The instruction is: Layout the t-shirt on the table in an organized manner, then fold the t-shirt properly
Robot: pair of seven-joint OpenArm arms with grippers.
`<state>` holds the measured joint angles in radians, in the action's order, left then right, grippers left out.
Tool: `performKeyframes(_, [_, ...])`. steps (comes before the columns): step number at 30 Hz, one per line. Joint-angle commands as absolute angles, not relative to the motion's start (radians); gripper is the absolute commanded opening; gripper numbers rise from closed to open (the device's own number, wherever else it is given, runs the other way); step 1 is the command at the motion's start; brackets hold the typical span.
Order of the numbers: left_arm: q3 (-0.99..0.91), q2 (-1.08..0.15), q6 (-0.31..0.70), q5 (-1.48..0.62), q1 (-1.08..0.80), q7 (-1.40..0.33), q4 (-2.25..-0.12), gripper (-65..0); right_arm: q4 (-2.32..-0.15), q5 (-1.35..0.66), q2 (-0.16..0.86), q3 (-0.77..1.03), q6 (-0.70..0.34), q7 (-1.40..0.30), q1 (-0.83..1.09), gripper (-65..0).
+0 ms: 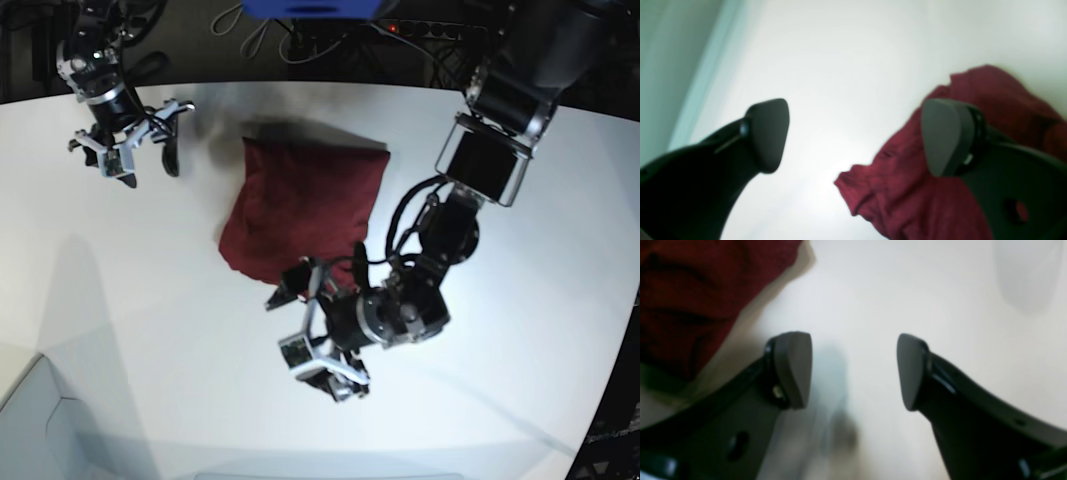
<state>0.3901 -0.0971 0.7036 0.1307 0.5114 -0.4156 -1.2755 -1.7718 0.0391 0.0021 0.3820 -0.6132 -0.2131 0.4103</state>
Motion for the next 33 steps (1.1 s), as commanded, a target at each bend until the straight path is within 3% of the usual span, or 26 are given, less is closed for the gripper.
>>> performKeyframes(1, [0.351, -0.096, 0.698, 0.124, 0.522, -0.395, -1.319, -4.5, -1.804, 0.021, 0.005, 0.384, -0.619, -0.179, 0.403, -25.4])
performKeyframes(10, [-0.114, -0.097, 0.698, 0.116, 0.240, -0.397, -1.586, -4.7, -1.860, 0.021, -0.015, 0.386, -0.619, -0.179, 0.438, -25.6])
performKeyframes(14, [-0.328, -0.090, 0.698, 0.114, 0.099, -0.397, -1.673, -5.4, -1.863, 0.021, -0.015, 0.386, -0.619, -0.182, 0.449, -32.7])
performKeyframes(17, [-0.440, -0.090, 0.698, 0.114, -0.021, -0.398, -1.727, -14.8, -1.863, 0.021, -0.015, 0.407, -0.619, -0.183, 0.476, -43.5])
performKeyframes(23, [-0.634, -0.012, 0.698, 0.113, -0.237, -0.398, -1.839, -48.9, -1.863, 0.021, -0.067, 0.515, -0.621, -0.180, 0.490, -63.1])
performKeyframes(26, [-0.753, 0.074, 0.698, 0.113, -0.329, -0.398, -1.897, -63.9, -1.863, 0.021, -0.085, 0.565, -0.636, -0.180, 0.512, -65.0])
performKeyframes(28, [-0.814, 0.116, 0.698, 0.113, -0.381, -0.398, -1.923, -65.0, -1.863, 0.021, -0.085, 0.578, -0.698, -0.182, 0.526, -65.0])
performKeyframes(33, [-0.892, 0.157, 0.698, 0.113, -0.499, -0.397, -1.940, -63.8, -1.863, 0.021, -0.122, 0.595, -0.698, -0.183, 0.582, -65.0])
